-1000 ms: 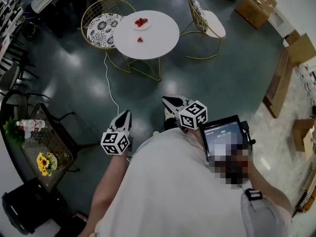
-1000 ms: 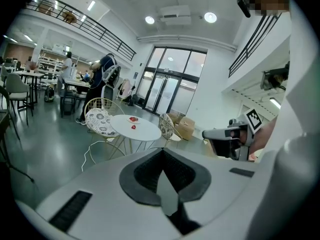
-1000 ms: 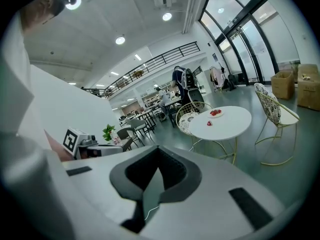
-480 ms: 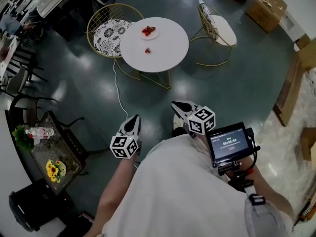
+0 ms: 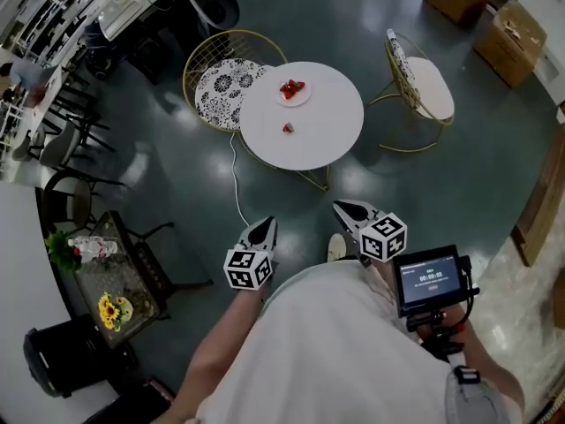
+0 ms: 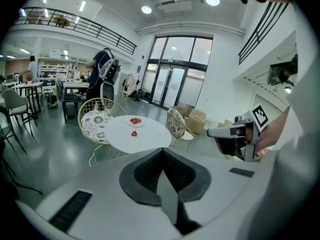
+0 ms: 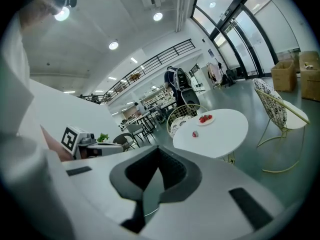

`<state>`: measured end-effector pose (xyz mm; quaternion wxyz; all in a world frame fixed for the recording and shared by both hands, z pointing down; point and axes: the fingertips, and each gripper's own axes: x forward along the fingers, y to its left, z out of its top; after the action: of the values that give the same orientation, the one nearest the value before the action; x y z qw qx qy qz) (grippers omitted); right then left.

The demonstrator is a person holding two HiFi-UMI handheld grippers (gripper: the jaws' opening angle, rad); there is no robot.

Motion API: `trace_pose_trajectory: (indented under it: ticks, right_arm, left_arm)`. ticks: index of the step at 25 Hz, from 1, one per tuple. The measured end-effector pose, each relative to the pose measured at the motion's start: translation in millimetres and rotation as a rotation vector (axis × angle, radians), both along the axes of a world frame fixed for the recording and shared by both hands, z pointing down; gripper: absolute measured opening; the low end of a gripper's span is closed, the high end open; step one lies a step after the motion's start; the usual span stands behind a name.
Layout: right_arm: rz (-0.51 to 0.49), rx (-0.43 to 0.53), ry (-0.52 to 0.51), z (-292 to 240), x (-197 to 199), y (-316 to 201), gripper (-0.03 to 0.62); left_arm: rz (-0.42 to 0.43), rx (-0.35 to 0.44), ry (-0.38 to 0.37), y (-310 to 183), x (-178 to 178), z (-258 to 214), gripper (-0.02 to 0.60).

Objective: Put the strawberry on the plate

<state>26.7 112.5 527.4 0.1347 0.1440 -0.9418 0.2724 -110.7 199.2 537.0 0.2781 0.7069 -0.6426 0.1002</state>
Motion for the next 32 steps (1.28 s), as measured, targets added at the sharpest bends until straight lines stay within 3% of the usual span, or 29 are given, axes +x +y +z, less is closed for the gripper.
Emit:
trace_pose_trajectory:
  ticks: [7,17,24,32]
  right_arm:
    - [-0.045,-0.018,-0.023,13,12,-85,0.005]
    - [-0.023,-0.030,-0.016,18,14,-89,0.005]
    - [0.004,-0.029,-0.020,14,11,-98,0.005]
    - [0.058,-0.030,0.013,20,7,-133,0.005]
  left_arm:
    - [-0.046,-0.016,-0.032,-86,10,5,0.005]
    - [-0.054,0.000,-0.032,-92,3,-6,0.005]
    - [-0.011,-0.026,-0.022,-95,1,2,0.005]
    - [0.056,-0.038,-0.001,-144,-11,16,0.005]
